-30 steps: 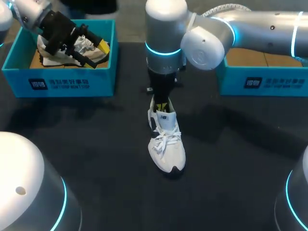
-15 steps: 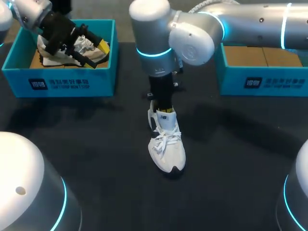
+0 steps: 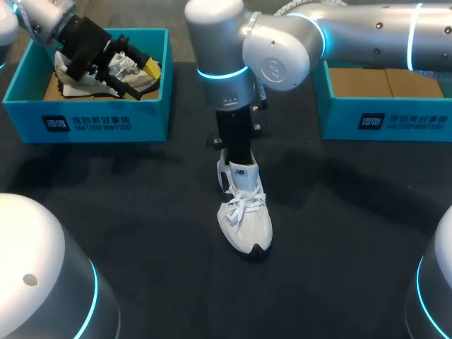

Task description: Take the shoe out of the shoebox, open the shoe tongue, remove and reinsert the insole, then place the shoe into the shoebox

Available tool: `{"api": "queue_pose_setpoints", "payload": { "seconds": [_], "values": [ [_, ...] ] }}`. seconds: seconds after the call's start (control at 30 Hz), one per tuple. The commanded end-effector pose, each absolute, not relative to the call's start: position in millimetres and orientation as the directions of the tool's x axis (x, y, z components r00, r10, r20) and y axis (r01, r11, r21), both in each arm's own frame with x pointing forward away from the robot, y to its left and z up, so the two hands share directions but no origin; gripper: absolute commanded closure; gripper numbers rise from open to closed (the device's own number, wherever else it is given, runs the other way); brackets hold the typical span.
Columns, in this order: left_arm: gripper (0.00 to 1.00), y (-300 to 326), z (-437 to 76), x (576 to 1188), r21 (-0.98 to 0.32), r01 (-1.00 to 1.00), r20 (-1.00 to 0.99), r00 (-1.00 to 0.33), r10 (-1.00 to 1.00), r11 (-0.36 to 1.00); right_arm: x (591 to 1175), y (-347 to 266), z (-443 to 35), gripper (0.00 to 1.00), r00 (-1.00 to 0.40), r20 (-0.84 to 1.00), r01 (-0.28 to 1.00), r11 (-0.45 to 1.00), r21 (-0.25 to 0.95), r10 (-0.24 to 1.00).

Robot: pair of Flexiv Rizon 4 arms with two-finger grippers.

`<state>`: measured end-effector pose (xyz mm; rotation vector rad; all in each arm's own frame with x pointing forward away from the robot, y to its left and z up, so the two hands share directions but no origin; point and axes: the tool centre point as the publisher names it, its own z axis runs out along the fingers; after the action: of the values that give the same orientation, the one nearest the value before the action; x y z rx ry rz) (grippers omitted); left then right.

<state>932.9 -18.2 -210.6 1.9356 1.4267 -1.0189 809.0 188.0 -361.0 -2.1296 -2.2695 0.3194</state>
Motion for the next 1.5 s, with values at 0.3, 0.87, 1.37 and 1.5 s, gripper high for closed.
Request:
{"api": "queue_pose_setpoints", "payload": {
  "seconds": [0.3,0.87,1.37,1.5],
  "values": [
    [0.0,-18,-210,933,-0.022,0.951,-0.813,0.162,0.559,-0.308,805,190,-361,0.1,-0.085,-0.09,0.976,0.065,-0.208,0.992],
    [0.0,-18,-210,933,-0.022,0.951,-0.813,0.162,0.559,-0.308,802,191,-357,0.0,-0.093,-0.084,0.975,0.074,-0.21,0.992],
    [0.0,-18,-210,933,-0.022,0.951,-0.813,0.162,0.559,-0.308,786,187,-334,0.0,-0.061,-0.099,0.981,0.042,-0.189,0.993],
    [0.0,-18,-210,933,-0.022,0.951,-0.813,0.162,0.559,-0.308,777,186,-326,0.0,-0.061,-0.102,0.982,0.041,-0.184,0.993]
  ]
}}
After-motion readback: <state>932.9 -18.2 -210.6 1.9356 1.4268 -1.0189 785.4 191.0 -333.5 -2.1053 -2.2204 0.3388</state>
